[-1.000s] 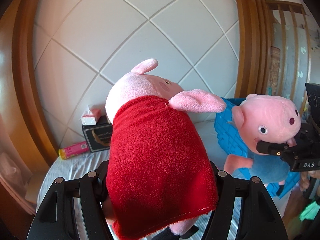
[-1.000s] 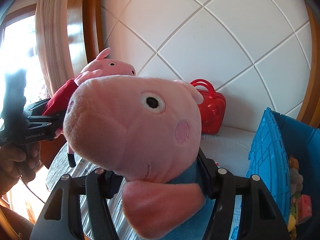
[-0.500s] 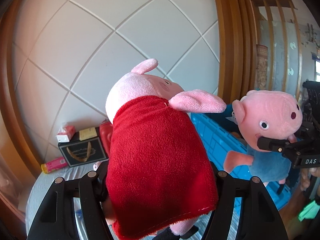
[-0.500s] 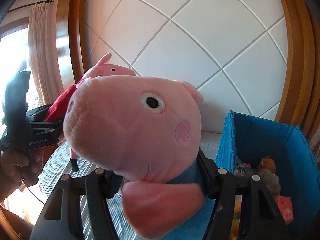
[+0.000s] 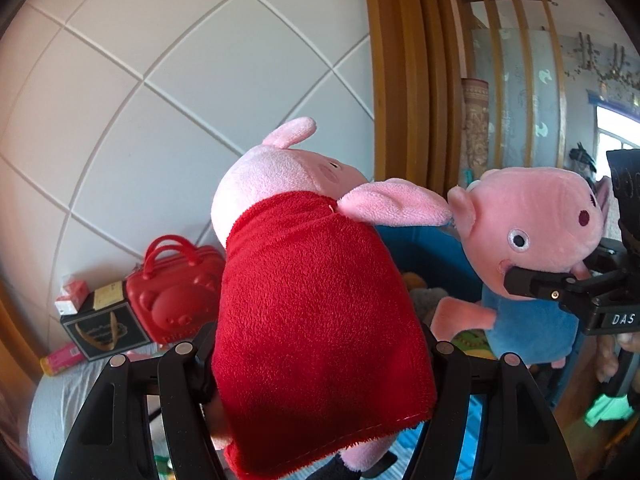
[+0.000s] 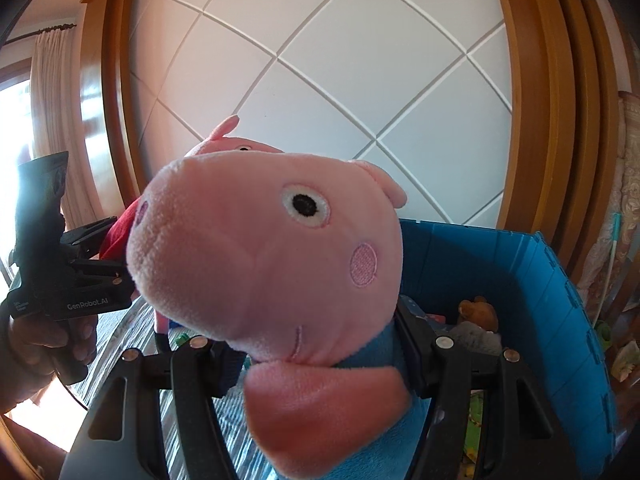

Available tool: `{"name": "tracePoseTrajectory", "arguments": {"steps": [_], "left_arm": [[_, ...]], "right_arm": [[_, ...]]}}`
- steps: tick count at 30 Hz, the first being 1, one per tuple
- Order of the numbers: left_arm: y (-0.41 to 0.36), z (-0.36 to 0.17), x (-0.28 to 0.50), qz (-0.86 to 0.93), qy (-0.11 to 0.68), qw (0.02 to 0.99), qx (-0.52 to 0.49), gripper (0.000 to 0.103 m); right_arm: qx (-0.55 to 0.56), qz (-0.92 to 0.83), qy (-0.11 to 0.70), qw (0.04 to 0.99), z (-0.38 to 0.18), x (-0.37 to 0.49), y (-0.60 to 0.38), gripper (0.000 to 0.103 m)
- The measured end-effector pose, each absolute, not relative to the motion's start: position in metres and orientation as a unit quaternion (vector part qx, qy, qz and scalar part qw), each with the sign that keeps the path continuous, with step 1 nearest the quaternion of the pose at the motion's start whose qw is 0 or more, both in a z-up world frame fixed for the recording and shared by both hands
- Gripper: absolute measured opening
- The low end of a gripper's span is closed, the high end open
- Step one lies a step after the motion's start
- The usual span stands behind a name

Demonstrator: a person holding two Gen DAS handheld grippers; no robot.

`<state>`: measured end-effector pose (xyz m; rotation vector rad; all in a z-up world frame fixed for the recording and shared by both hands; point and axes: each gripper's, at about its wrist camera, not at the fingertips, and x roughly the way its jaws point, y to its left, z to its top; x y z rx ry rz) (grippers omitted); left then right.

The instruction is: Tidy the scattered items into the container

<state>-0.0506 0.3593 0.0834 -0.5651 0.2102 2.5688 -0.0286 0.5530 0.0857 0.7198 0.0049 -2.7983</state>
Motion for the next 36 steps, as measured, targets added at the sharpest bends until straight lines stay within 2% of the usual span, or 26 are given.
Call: {"name": "tracePoseTrajectory", "arguments": {"steps": [13, 23, 36], "left_arm": [[0.465, 0.079, -0.063, 0.917, 0.083, 0.328, -0.210, 0.069], [0.515, 0.071, -0.078, 0.899, 0.091, 0.369, -0.217, 0.069], [0.549, 0.072, -0.104, 0.891, 0.097, 0.386, -0.220, 0.069]], "right_arm": [[0.262, -0.964, -0.028, 0.026, 0.080, -0.008, 0.653, 0.062], [0.270, -0.961, -0.049, -0.031, 0.066, 0.012, 0.718, 0.062], [0.277, -0.958, -0.056, -0.054, 0.054, -0.003, 0.735, 0.062]]}}
